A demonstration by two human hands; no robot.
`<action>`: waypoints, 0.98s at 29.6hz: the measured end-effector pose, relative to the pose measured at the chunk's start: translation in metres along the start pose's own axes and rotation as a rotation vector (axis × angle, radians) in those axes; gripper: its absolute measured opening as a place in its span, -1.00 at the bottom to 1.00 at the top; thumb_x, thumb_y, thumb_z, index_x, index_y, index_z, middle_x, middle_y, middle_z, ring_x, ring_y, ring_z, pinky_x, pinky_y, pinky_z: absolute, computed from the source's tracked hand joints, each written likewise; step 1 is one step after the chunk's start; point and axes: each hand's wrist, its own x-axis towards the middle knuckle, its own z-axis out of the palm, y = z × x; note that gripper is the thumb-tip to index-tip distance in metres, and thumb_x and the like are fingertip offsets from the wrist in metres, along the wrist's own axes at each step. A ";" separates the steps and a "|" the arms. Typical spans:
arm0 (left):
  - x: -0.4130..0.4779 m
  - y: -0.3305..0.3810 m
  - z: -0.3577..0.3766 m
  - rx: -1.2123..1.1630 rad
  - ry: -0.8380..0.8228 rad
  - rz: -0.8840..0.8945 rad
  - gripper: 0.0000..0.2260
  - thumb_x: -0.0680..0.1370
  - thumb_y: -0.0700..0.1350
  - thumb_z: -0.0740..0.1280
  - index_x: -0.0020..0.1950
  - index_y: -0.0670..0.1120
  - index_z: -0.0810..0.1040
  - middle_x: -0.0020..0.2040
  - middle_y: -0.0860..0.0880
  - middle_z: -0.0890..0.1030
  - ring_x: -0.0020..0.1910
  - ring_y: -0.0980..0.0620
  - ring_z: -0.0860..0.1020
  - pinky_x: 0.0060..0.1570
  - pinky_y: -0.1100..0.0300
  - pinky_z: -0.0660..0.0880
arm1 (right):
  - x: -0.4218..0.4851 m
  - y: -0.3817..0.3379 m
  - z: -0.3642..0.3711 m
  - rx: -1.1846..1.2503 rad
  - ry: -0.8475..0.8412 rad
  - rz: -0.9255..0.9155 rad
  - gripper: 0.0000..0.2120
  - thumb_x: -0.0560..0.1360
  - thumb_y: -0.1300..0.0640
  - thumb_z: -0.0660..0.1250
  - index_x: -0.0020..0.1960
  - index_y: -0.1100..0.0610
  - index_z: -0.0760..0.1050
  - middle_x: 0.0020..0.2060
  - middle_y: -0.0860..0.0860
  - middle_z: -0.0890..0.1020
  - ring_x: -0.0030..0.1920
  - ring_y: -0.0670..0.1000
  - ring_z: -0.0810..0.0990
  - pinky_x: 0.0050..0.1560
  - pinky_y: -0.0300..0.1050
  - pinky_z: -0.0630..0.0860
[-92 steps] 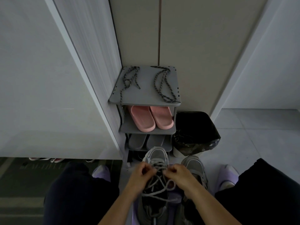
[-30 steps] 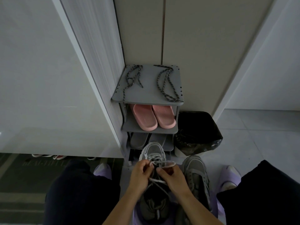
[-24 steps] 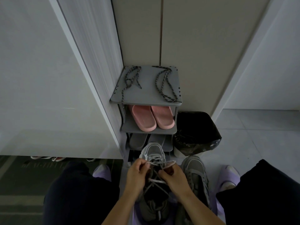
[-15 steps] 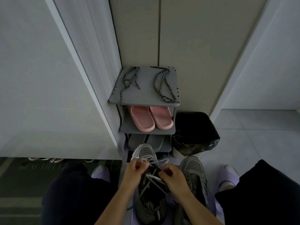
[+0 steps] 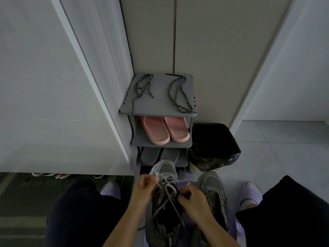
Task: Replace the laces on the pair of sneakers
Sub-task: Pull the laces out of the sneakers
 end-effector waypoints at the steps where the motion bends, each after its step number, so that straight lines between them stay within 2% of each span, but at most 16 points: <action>1: -0.007 -0.008 0.003 0.035 0.007 0.027 -0.89 0.49 -0.23 0.34 -0.22 -0.15 0.47 -0.31 -0.09 0.49 -0.28 0.02 0.45 -0.25 0.28 0.38 | 0.000 0.000 0.001 0.039 0.002 0.021 -0.91 0.43 0.16 0.34 -0.19 0.10 0.44 -0.29 -0.04 0.56 -0.19 -0.02 0.55 -0.16 -0.17 0.44; 4: -0.015 -0.020 0.008 0.177 0.071 0.096 -0.85 0.50 -0.25 0.32 -0.26 -0.11 0.45 -0.30 -0.09 0.49 -0.30 0.04 0.43 -0.32 0.35 0.34 | 0.000 -0.001 0.008 0.120 -0.021 0.039 -0.89 0.43 0.18 0.35 -0.22 0.09 0.42 -0.28 -0.03 0.56 -0.20 -0.02 0.55 -0.17 -0.18 0.43; 6: -0.011 -0.013 0.006 0.184 0.096 0.109 -0.83 0.51 -0.24 0.31 -0.27 -0.10 0.45 -0.33 -0.09 0.47 -0.33 0.05 0.41 -0.37 0.35 0.32 | 0.001 0.000 0.009 0.138 -0.033 0.039 -0.86 0.43 0.19 0.35 -0.24 0.07 0.40 -0.30 -0.04 0.55 -0.23 -0.04 0.53 -0.18 -0.20 0.43; 10: 0.009 0.028 -0.013 -0.131 0.190 0.085 -0.82 0.53 -0.27 0.28 -0.27 -0.13 0.49 -0.38 -0.09 0.45 -0.37 0.02 0.39 -0.31 0.22 0.34 | 0.002 0.004 0.009 0.131 -0.047 0.025 -0.81 0.43 0.22 0.36 -0.26 0.05 0.38 -0.35 -0.04 0.52 -0.28 -0.05 0.51 -0.18 -0.15 0.47; 12: 0.015 0.035 -0.015 -0.047 0.148 0.121 -0.82 0.53 -0.24 0.28 -0.28 -0.10 0.50 -0.39 -0.08 0.46 -0.38 0.03 0.40 -0.31 0.20 0.35 | 0.001 0.003 0.013 0.132 -0.032 0.022 -0.78 0.43 0.23 0.35 -0.28 0.04 0.36 -0.37 -0.07 0.49 -0.33 -0.12 0.47 -0.23 -0.24 0.43; 14: 0.011 0.024 -0.008 0.061 0.081 0.085 -0.83 0.54 -0.18 0.29 -0.26 -0.08 0.49 -0.37 -0.05 0.48 -0.32 0.00 0.44 -0.26 0.17 0.37 | 0.000 0.002 0.015 0.154 -0.016 0.030 -0.78 0.43 0.23 0.35 -0.29 0.03 0.35 -0.37 -0.08 0.48 -0.35 -0.16 0.44 -0.30 -0.31 0.36; 15: 0.006 0.013 -0.004 0.120 0.052 0.068 -0.85 0.54 -0.15 0.29 -0.24 -0.10 0.49 -0.34 -0.04 0.48 -0.28 -0.01 0.46 -0.23 0.19 0.38 | 0.000 0.002 0.016 0.171 -0.016 0.036 -0.78 0.43 0.22 0.35 -0.29 0.03 0.34 -0.37 -0.08 0.47 -0.35 -0.16 0.43 -0.31 -0.31 0.34; 17: -0.008 -0.007 0.003 0.206 0.031 0.068 -0.87 0.54 -0.16 0.28 -0.16 -0.18 0.51 -0.31 -0.02 0.50 -0.25 0.02 0.47 -0.30 0.39 0.38 | 0.000 0.001 0.017 0.190 -0.016 0.043 -0.77 0.43 0.21 0.34 -0.30 0.03 0.33 -0.38 -0.10 0.46 -0.35 -0.16 0.42 -0.33 -0.31 0.32; 19: -0.012 -0.008 0.003 0.223 0.083 0.096 -0.83 0.55 -0.19 0.26 -0.22 -0.18 0.52 -0.35 -0.01 0.50 -0.33 0.06 0.46 -0.35 0.41 0.35 | 0.001 0.002 0.016 0.206 -0.020 0.047 -0.78 0.43 0.22 0.34 -0.29 0.03 0.34 -0.38 -0.09 0.46 -0.35 -0.15 0.42 -0.30 -0.30 0.35; 21: -0.007 0.014 -0.006 0.124 0.153 0.126 -0.73 0.55 -0.19 0.26 -0.36 -0.12 0.46 -0.44 -0.04 0.42 -0.42 0.04 0.36 -0.31 0.19 0.33 | 0.002 0.003 0.015 0.217 -0.026 0.052 -0.80 0.43 0.24 0.34 -0.28 0.05 0.36 -0.37 -0.07 0.49 -0.34 -0.12 0.45 -0.23 -0.23 0.40; 24: 0.012 0.053 -0.027 -0.048 0.216 0.164 -0.74 0.57 -0.20 0.21 -0.31 -0.09 0.53 -0.42 -0.05 0.41 -0.41 0.05 0.34 -0.34 0.20 0.29 | 0.002 0.004 0.015 0.234 -0.027 0.058 -0.78 0.43 0.27 0.34 -0.28 0.06 0.36 -0.39 -0.06 0.48 -0.36 -0.12 0.43 -0.24 -0.23 0.39; 27: 0.010 0.050 -0.024 -0.104 0.138 0.076 -0.79 0.57 -0.19 0.22 -0.24 -0.10 0.54 -0.37 -0.05 0.46 -0.37 0.05 0.39 -0.31 0.23 0.33 | 0.001 0.003 0.017 0.215 -0.006 0.037 -0.78 0.44 0.25 0.34 -0.28 0.05 0.34 -0.38 -0.08 0.46 -0.37 -0.15 0.41 -0.30 -0.30 0.35; 29: -0.003 0.022 -0.009 -0.016 0.039 -0.006 -0.82 0.55 -0.17 0.26 -0.24 -0.10 0.52 -0.33 -0.04 0.50 -0.33 0.07 0.44 -0.29 0.26 0.36 | 0.000 0.002 0.017 0.200 -0.007 0.023 -0.80 0.44 0.22 0.34 -0.26 0.05 0.35 -0.36 -0.09 0.47 -0.35 -0.16 0.42 -0.31 -0.32 0.34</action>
